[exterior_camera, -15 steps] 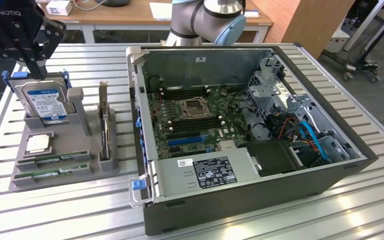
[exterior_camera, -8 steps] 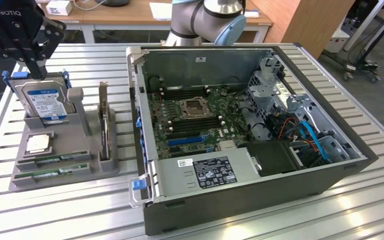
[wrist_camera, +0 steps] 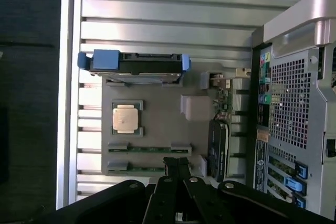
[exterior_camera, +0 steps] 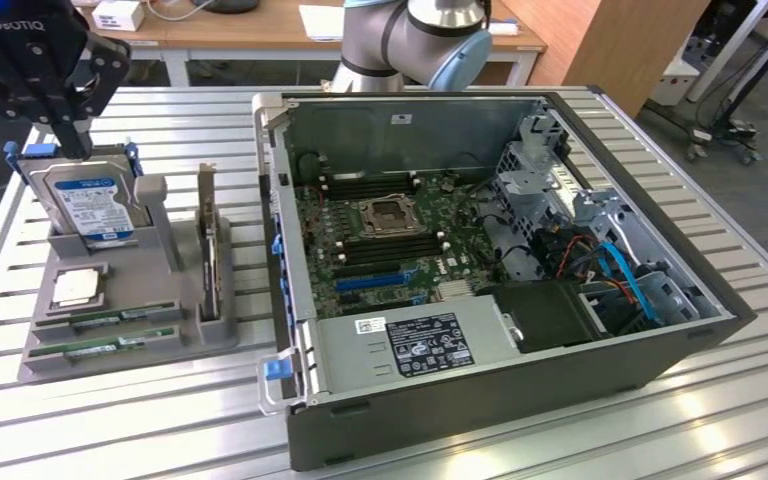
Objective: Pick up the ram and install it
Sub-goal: 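Pick up the ram and move it above insertion slot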
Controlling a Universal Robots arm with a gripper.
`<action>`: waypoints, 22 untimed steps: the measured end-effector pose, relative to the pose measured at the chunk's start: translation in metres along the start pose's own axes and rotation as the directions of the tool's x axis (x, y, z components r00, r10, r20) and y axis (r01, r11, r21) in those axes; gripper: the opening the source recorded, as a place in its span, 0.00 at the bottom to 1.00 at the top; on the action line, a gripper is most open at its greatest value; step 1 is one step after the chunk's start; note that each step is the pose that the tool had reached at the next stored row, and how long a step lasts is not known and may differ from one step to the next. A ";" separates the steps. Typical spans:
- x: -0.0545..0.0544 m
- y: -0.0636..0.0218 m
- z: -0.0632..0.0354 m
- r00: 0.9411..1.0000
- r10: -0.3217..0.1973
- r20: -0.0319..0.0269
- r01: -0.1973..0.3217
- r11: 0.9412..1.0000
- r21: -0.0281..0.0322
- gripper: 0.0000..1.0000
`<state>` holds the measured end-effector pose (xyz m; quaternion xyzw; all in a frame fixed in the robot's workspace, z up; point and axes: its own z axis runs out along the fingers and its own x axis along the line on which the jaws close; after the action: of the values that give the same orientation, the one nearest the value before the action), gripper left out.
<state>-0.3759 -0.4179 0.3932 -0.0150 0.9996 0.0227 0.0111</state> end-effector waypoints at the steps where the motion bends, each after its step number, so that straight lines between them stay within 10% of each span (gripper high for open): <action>1: 0.000 0.0000 0.0000 1.000 -0.015 -0.001 0.015 1.000 0.000 0.10; 12: 0.000 0.0000 0.0004 0.977 -0.212 -0.009 0.212 0.977 -0.006 0.10; 22: 0.000 0.0000 0.0007 0.922 -0.386 -0.016 0.386 0.922 -0.012 0.10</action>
<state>-0.3759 -0.4179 0.3925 -0.2118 0.9770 0.0242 0.0065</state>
